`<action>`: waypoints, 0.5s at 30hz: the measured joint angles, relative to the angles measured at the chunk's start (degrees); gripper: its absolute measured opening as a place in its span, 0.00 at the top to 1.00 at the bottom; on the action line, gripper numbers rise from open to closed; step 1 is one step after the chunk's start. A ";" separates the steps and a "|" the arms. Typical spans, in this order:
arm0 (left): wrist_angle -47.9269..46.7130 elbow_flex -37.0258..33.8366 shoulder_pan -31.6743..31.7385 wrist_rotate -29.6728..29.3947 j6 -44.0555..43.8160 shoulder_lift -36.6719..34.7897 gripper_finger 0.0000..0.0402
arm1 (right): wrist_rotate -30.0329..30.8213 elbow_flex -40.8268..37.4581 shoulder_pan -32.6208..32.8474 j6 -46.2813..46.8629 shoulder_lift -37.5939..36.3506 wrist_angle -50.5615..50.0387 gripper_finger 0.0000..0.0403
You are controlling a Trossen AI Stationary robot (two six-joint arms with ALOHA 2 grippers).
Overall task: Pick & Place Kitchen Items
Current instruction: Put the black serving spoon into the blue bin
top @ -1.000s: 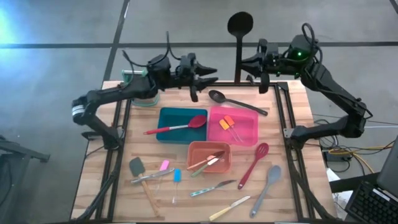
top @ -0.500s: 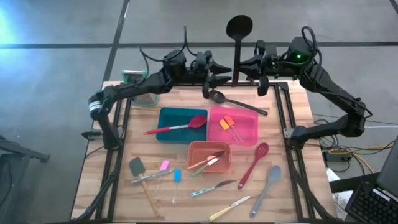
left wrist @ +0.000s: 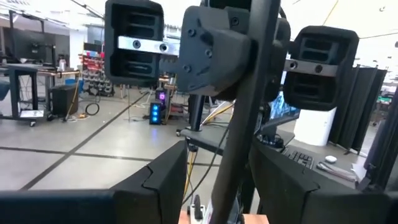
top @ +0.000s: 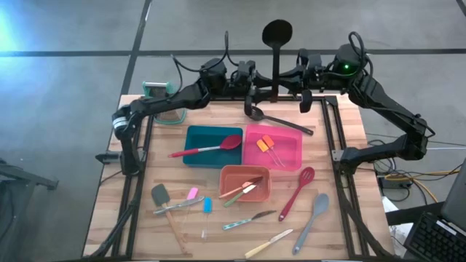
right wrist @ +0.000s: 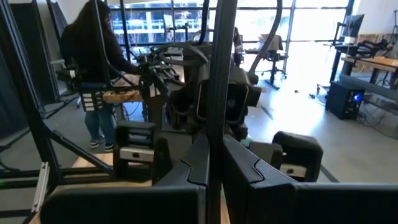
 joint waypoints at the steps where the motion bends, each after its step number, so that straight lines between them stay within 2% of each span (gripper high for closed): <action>1: 0.10 0.12 0.02 -0.02 0.02 0.15 0.57 | -0.02 -0.20 0.00 0.01 0.00 0.00 0.97; 4: -0.17 0.17 0.01 0.03 1.31 0.26 0.68 | 0.02 -0.43 0.00 -0.01 0.00 0.07 0.97; 8: -0.20 0.22 -0.02 0.31 3.52 0.25 0.93 | 0.43 -0.44 -0.02 0.40 0.00 0.09 0.97; 15: -0.93 0.22 0.14 0.52 4.53 -0.12 0.94 | 0.44 -0.46 -0.08 0.71 -0.03 0.10 0.97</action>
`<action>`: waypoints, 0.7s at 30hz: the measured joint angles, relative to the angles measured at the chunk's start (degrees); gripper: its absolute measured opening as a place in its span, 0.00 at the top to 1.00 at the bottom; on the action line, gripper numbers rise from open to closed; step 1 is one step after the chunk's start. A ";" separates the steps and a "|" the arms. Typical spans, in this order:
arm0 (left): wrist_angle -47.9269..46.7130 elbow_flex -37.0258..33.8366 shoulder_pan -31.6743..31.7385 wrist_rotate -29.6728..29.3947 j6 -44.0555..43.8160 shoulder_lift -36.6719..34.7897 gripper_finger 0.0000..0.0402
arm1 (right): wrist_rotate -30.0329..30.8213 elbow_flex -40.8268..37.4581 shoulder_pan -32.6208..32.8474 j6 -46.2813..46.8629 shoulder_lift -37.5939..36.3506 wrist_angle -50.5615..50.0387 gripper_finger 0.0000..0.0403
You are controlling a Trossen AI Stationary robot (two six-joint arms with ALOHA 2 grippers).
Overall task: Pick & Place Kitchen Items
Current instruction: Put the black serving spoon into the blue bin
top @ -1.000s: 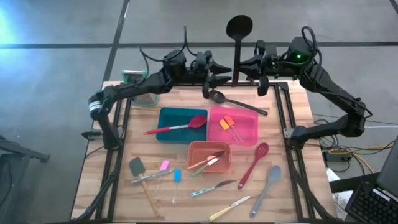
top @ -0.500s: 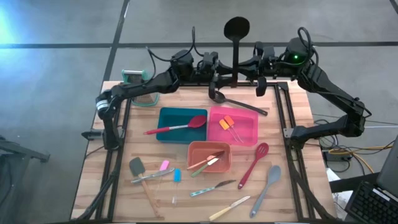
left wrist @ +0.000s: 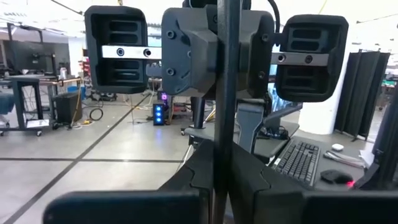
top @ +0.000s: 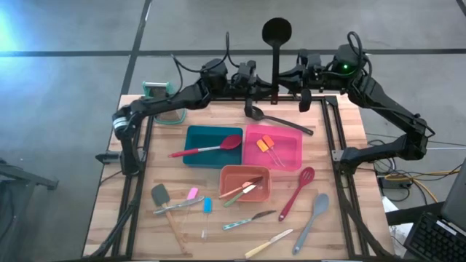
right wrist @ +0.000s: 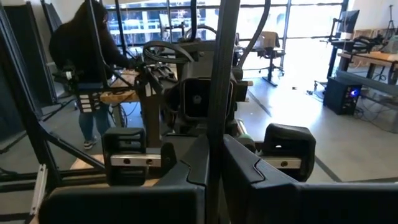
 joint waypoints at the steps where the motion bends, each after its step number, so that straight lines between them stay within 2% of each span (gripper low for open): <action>1: -0.60 0.00 0.15 0.29 0.03 -0.36 0.94 | 0.09 0.00 -0.04 0.65 -0.01 0.12 0.96; 6: -5.03 0.00 0.87 0.78 0.19 -2.27 0.94 | 4.60 0.00 -0.08 1.94 -0.85 -0.45 0.87; 11: -15.33 0.04 2.58 0.57 2.58 -6.28 0.94 | 7.88 0.04 -1.88 1.62 -2.44 -4.13 0.74; 16: -35.25 0.45 5.05 -0.43 6.66 -12.39 0.94 | 13.98 0.04 -3.88 2.47 -4.68 -12.08 0.64; 21: -59.48 5.68 5.93 -8.18 10.02 -16.93 0.94 | 26.49 0.04 -4.75 2.41 -6.12 -20.08 0.59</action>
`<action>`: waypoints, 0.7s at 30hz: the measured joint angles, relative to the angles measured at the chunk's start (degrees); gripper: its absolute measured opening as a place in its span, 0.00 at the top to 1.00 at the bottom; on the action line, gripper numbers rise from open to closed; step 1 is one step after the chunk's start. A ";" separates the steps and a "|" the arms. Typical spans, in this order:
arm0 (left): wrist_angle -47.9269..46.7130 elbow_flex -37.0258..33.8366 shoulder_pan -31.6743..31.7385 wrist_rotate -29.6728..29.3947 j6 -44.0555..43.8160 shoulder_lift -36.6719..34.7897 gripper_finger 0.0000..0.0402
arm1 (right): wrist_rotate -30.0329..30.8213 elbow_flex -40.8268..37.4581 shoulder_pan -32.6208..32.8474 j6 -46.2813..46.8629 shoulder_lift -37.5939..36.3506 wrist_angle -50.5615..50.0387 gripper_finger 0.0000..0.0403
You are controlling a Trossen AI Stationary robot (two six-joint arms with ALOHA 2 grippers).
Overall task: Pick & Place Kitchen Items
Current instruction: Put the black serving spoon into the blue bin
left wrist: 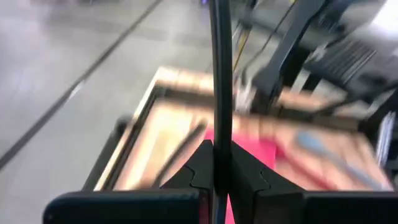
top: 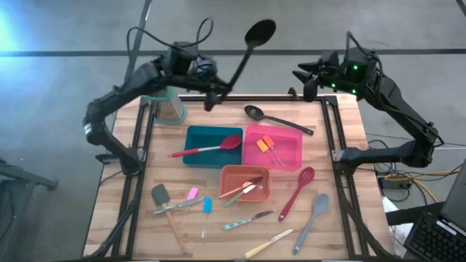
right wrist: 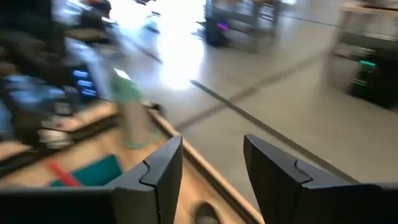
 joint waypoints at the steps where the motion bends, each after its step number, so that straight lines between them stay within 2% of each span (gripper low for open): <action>1: -4.74 1.48 -0.06 -1.15 0.18 -0.36 0.94 | 2.58 0.00 -0.09 -0.01 -0.17 -0.94 0.59; 4: -18.72 5.64 -0.10 -0.85 -0.47 -0.65 0.94 | 7.69 0.00 -0.22 0.00 -0.50 -2.12 0.58; 11: -47.55 9.89 -0.10 5.76 -1.43 0.24 0.94 | 8.63 0.00 -0.92 -1.60 0.61 -1.47 0.61; 16: -46.34 5.14 -0.08 16.52 -4.37 -1.22 0.94 | 8.58 0.00 -1.12 -1.69 2.43 -1.72 0.63; 21: -45.88 -1.32 -0.04 15.57 -7.17 -1.61 0.94 | 8.30 -0.02 -1.03 -1.18 3.69 -3.64 0.64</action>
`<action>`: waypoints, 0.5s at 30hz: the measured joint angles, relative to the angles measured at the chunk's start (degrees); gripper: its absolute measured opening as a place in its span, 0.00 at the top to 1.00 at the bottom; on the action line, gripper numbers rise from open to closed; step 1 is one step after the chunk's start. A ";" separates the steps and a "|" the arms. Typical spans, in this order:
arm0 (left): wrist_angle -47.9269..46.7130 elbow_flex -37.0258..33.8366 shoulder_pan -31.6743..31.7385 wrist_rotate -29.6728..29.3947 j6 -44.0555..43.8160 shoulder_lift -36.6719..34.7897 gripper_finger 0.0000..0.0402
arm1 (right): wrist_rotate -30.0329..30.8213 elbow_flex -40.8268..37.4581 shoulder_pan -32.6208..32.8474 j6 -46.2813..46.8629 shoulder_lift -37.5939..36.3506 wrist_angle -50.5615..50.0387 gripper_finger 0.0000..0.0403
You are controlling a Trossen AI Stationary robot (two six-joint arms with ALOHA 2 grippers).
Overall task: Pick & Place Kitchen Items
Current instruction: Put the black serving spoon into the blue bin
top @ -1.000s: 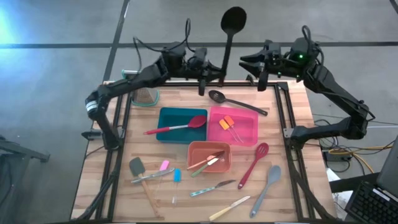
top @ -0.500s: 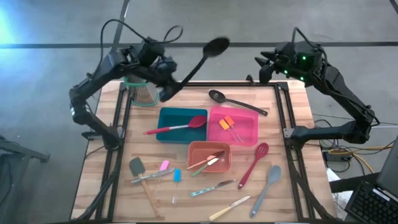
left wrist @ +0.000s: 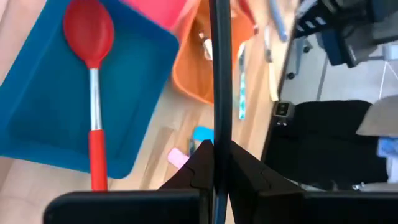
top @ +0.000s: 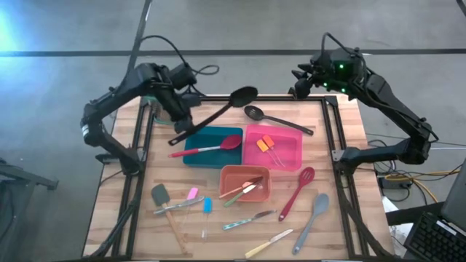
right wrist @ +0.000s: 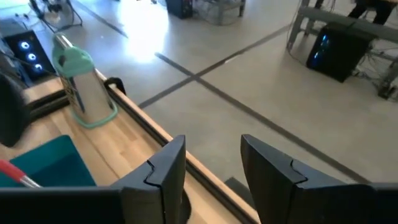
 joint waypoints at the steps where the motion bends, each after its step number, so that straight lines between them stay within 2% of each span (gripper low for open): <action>1: -0.19 -1.57 0.02 -0.04 -0.15 0.05 0.94 | 0.00 0.00 0.00 0.56 0.12 -0.13 0.64; 15: -0.46 -25.46 -0.02 1.01 4.12 -0.22 0.94 | -1.29 0.00 -0.02 2.49 -0.23 -3.22 0.61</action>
